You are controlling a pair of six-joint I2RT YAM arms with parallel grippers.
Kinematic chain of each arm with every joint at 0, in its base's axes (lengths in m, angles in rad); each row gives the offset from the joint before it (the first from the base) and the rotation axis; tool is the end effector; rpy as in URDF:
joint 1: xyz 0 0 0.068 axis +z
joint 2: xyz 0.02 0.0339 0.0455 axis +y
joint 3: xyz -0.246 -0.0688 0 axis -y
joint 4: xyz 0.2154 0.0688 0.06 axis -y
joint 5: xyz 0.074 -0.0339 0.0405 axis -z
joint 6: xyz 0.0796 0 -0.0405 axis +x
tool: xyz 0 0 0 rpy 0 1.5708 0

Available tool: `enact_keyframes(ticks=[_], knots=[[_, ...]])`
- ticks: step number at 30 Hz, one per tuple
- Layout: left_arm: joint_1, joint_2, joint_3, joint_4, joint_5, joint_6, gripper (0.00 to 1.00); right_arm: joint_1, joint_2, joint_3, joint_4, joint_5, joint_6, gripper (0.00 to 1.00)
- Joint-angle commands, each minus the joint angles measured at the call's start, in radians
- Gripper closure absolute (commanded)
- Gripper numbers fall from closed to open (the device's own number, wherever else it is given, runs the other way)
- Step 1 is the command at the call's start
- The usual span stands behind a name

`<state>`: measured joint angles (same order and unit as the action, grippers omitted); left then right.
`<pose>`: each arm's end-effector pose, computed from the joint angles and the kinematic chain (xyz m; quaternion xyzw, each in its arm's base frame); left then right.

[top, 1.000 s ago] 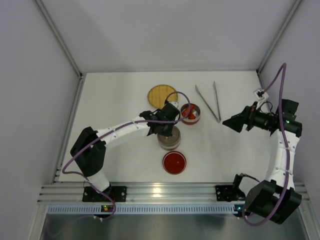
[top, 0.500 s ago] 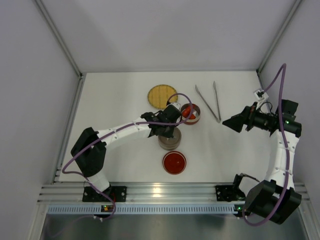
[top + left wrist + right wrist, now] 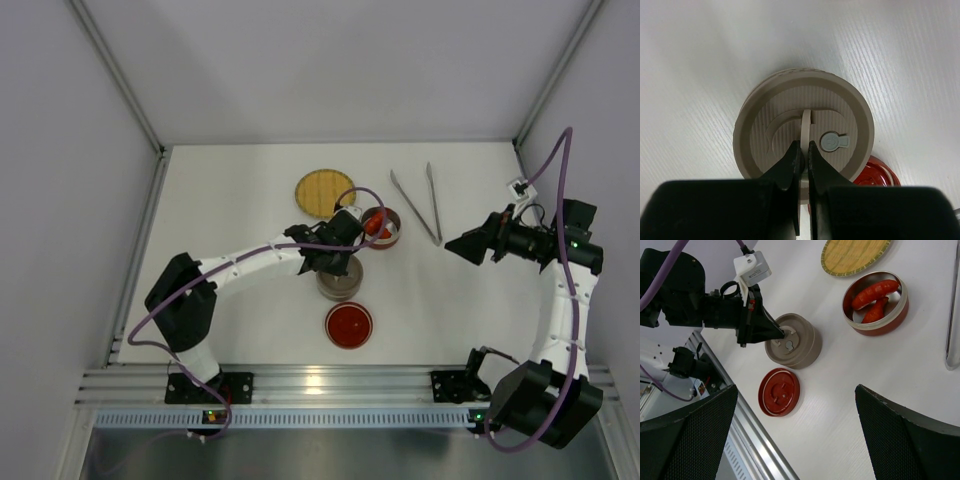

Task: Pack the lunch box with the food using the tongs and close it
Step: Close the box lid on the packing box.

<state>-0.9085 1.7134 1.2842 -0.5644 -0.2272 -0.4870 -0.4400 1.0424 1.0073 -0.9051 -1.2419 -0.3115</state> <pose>0.2346 -0.2717 0.1949 0.1677 0.9381 -0.0984 0.2865 0.1878 -0.0052 0.2978 -0.1304 0.7832 0.4220 0.4376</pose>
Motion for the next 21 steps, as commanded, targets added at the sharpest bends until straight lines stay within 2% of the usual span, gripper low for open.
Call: enact_keyframes(ticks=[1, 17, 21], knots=[[0.011, 0.015, 0.004, 0.038, -0.003, -0.007, 1.0, -0.019, -0.021, -0.001, 0.049, -0.021, -0.003, 0.01], [0.033, -0.024, -0.065, 0.08, 0.011, 0.011, 1.0, -0.02, -0.019, -0.004, 0.057, -0.022, 0.005, 0.01], [0.033, -0.04, -0.123, 0.15, 0.116, 0.174, 1.0, -0.02, -0.021, -0.006, 0.054, -0.022, 0.003, 0.01]])
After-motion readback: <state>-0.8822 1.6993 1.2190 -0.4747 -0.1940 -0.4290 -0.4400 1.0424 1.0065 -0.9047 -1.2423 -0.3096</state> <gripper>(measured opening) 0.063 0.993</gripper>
